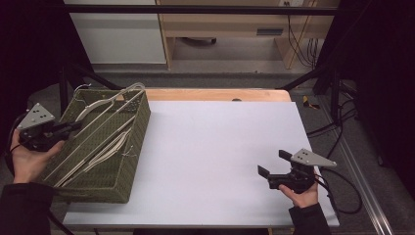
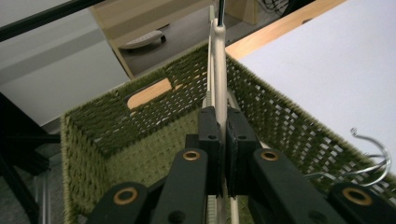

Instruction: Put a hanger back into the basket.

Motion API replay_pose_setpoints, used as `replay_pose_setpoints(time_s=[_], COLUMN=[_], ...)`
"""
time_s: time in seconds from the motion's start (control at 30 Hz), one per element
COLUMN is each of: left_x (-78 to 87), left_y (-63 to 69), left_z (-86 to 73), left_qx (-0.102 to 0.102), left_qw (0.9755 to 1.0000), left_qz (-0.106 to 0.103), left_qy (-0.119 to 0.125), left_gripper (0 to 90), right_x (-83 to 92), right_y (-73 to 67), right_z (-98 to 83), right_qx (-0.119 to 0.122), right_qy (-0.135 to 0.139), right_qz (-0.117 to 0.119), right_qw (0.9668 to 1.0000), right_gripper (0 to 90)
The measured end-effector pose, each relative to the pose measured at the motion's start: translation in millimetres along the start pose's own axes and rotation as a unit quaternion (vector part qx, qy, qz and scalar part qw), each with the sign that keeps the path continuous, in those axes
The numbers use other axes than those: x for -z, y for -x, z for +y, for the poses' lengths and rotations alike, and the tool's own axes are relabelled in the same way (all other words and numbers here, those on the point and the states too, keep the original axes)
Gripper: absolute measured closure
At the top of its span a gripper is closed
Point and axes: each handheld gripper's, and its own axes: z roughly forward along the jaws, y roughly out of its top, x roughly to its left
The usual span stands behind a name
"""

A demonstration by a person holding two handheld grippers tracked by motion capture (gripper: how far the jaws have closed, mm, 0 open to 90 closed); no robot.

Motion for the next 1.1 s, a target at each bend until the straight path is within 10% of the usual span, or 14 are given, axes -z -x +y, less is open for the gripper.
replay_pose_setpoints(time_s=[0.77, 1.1], left_x=[-40.1, -47.0], left_y=[11.6, 12.6], left_z=[-53.8, -65.5], left_qx=[-0.02, -0.003], left_qw=[0.9965, 0.9918], left_qz=[0.026, -0.016], left_qy=[-0.076, -0.127], left_gripper=[86.5, 82.1], right_x=[-1.8, -2.3], right_y=[-0.2, -0.9], right_z=[-1.0, -1.1], right_qx=[0.006, 0.005], right_qy=[-0.004, -0.006], right_qz=[0.003, 0.005], right_qw=[1.0, 1.0], right_gripper=[3.6, 3.8])
